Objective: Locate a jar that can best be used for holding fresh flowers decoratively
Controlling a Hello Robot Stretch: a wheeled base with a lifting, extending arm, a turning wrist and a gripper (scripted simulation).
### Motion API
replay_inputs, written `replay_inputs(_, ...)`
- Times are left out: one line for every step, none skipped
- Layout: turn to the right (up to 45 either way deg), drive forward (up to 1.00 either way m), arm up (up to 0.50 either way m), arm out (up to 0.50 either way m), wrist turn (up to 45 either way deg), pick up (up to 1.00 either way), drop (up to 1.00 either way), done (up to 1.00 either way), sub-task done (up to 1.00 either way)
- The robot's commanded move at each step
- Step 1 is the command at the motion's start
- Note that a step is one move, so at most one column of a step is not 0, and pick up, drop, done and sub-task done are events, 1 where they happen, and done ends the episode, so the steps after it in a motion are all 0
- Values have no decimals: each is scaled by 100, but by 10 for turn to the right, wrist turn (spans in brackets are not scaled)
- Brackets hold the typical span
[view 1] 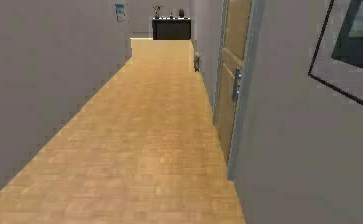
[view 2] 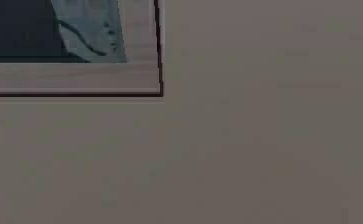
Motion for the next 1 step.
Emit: replay_inputs(-450, 0, 0, 0, 0, 0, 0, 0, 0)
